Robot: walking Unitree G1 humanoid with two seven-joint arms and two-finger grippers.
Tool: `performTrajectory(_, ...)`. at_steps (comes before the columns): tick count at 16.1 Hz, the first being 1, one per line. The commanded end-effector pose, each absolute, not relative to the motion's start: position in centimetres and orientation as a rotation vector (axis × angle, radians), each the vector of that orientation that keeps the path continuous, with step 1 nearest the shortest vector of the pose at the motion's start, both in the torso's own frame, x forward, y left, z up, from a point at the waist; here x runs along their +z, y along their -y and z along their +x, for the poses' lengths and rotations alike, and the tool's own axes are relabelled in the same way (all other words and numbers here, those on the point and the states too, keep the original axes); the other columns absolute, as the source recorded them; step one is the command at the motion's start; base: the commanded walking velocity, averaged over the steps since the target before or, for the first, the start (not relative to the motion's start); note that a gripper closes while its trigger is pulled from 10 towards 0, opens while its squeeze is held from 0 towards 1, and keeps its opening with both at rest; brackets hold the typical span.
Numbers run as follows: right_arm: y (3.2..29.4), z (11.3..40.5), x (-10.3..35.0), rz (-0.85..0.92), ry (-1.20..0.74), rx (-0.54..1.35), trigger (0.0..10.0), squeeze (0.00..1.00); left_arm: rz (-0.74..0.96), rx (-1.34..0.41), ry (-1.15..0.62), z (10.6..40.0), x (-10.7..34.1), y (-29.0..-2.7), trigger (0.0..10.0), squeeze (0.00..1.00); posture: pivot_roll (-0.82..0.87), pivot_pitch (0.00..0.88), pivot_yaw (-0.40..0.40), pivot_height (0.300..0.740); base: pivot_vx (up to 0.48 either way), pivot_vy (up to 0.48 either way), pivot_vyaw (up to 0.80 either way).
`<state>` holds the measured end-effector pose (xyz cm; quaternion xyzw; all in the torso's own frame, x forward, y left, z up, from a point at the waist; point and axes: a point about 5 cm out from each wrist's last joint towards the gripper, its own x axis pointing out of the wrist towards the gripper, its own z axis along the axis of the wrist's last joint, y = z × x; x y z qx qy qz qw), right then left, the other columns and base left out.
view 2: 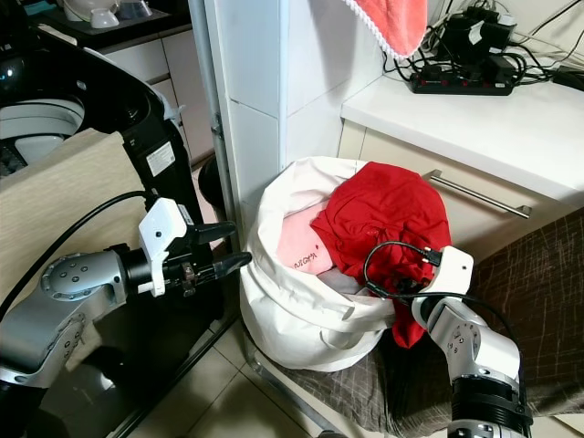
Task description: Clothes washing
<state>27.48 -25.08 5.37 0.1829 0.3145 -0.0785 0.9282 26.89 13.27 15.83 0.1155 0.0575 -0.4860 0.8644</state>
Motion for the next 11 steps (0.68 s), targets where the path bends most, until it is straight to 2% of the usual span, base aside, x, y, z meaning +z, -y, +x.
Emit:
performTrajectory(1,24.8,27.5,5.7,0.391,-0.636,-0.136,0.0,0.00,0.249,-1.037,-0.105,26.8,16.3,-13.1,10.0,0.00,-0.15,0.007,0.010,0.740,0.000,0.000,0.00)
performTrajectory(11,24.4,28.1,8.4,0.384,-0.546,-0.106,0.0,0.00,0.249,-1.026,-0.091,27.0,16.4,-12.8,10.0,0.00,-0.16,0.012,0.000,0.740,0.000,0.000,0.00)
